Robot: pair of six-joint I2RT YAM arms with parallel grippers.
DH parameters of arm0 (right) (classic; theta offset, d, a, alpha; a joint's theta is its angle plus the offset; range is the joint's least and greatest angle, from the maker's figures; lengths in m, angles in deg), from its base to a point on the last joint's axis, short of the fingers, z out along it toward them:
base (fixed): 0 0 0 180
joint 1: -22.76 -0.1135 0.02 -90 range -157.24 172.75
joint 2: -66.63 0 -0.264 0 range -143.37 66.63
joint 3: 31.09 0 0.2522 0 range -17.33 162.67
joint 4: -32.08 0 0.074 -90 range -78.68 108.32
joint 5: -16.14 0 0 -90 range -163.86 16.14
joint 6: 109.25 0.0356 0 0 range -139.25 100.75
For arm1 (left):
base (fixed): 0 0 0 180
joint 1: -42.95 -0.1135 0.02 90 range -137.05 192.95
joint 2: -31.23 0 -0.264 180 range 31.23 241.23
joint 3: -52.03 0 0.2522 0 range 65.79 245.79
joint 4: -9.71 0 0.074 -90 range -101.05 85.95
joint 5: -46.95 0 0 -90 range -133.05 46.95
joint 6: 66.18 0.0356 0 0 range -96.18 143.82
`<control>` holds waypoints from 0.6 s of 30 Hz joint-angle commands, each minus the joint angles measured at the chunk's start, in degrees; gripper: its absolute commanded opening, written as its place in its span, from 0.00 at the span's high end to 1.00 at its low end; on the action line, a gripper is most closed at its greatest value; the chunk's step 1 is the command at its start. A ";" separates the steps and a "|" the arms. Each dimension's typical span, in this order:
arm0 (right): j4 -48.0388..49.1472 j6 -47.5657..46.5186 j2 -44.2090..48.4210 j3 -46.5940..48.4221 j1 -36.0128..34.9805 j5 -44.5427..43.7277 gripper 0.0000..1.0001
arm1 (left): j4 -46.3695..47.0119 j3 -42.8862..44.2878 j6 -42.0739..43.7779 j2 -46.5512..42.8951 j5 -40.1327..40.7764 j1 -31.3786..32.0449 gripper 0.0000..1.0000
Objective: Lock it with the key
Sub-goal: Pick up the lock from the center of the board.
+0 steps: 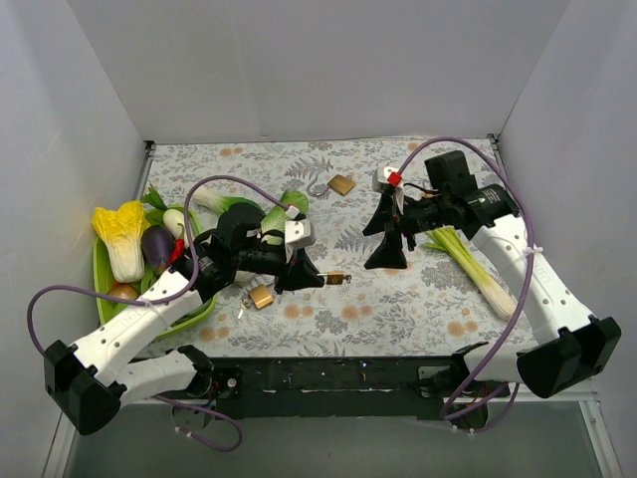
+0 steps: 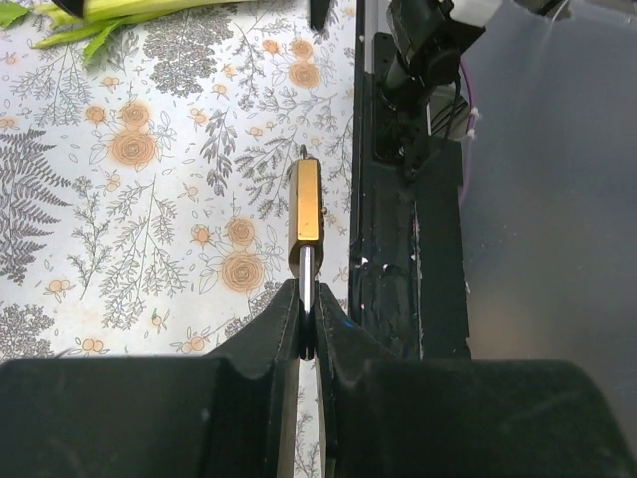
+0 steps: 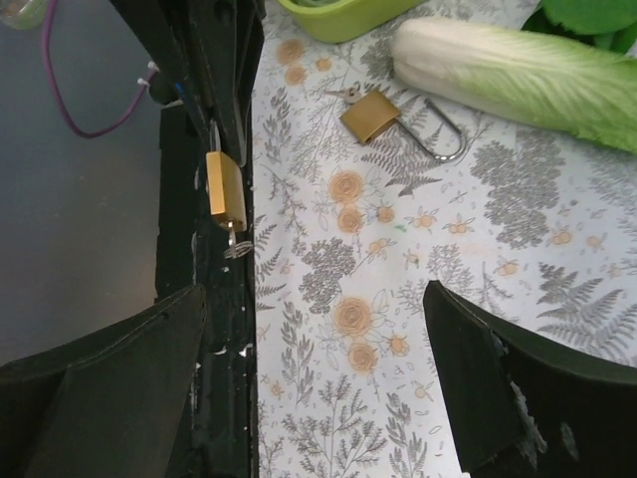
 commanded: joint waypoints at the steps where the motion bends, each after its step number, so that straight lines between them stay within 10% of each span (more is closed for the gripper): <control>1: -2.11 -3.51 -0.57 -0.97 -2.26 4.66 0.03 | 3.98 3.79 -5.40 1.33 -5.04 -1.64 1.00; 8: -1.14 -4.31 -1.97 -1.24 -8.16 4.05 0.07 | 6.98 4.67 -8.39 2.74 -5.13 -1.64 1.00; 18: 1.84 -1.15 -4.44 -1.41 -12.91 2.20 0.43 | 9.27 4.76 -11.12 3.97 -4.96 -1.72 1.00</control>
